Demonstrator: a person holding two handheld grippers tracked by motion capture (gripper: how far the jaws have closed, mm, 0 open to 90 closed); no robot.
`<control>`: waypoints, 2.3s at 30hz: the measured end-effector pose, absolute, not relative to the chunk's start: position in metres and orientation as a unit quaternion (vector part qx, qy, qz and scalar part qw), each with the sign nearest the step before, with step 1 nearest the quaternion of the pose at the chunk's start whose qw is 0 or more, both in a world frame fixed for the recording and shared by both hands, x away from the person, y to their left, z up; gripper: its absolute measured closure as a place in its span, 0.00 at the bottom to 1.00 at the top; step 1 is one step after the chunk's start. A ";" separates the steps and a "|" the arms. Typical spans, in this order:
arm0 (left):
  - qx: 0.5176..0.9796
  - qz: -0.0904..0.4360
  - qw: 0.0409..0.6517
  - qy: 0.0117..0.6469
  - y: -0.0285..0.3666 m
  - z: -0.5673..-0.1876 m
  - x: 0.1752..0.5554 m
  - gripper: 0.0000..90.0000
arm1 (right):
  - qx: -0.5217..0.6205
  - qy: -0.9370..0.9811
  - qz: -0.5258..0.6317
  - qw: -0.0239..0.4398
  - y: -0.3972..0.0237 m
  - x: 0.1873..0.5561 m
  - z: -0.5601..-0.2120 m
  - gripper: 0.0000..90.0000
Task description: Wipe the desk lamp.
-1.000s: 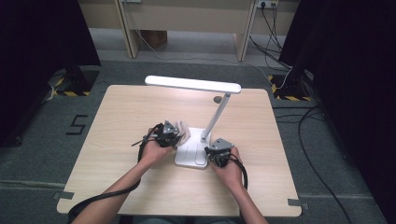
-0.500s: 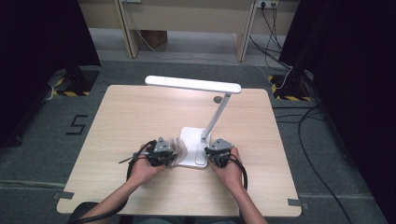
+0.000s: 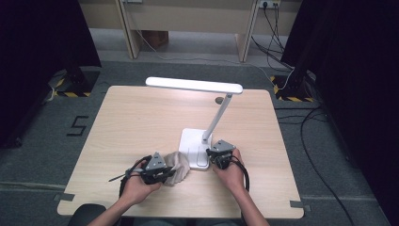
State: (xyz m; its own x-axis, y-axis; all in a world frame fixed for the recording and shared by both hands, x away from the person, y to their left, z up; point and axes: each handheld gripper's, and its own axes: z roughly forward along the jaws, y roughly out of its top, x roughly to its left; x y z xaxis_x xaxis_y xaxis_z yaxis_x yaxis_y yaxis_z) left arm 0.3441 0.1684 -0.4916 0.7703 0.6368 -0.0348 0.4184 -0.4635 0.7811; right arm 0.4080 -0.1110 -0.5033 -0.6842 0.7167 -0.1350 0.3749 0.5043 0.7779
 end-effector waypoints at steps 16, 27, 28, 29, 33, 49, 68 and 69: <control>0.804 0.217 0.373 0.409 0.238 -0.494 0.349 0.88 | 0.327 0.838 0.375 0.226 -0.111 0.408 -0.503 1.00; 0.770 0.225 0.382 0.459 0.249 -0.488 0.350 0.60 | 0.326 0.837 0.375 0.227 -0.111 0.408 -0.503 1.00; 0.765 0.227 0.388 0.460 0.249 -0.484 0.349 0.58 | 0.327 0.837 0.375 0.227 -0.111 0.408 -0.503 1.00; 0.761 0.229 0.395 0.461 0.249 -0.481 0.349 0.56 | 0.327 0.837 0.375 0.227 -0.111 0.408 -0.503 1.00; 0.752 0.242 0.419 0.447 0.244 -0.464 0.346 0.53 | 0.327 0.837 0.375 0.227 -0.111 0.409 -0.503 0.99; 0.817 0.182 0.386 0.389 0.159 -0.471 0.403 0.87 | 0.388 0.819 0.353 0.232 -0.124 0.411 -0.494 0.99; 0.851 0.147 0.328 0.383 0.139 -0.500 0.415 0.93 | 0.390 0.834 0.332 0.203 -0.114 0.416 -0.506 1.00; 0.852 0.146 0.326 0.382 0.139 -0.501 0.415 0.93 | 0.389 0.835 0.332 0.205 -0.114 0.417 -0.506 1.00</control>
State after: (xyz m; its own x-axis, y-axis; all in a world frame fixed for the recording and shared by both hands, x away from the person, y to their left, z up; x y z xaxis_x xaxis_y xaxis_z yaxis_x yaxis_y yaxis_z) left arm 0.4148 0.1388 -0.5007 0.6657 0.7462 -0.0009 0.5565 -0.4956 0.6668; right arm 0.4172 -0.1142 -0.5057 -0.6129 0.7858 -0.0831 0.5143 0.4766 0.7130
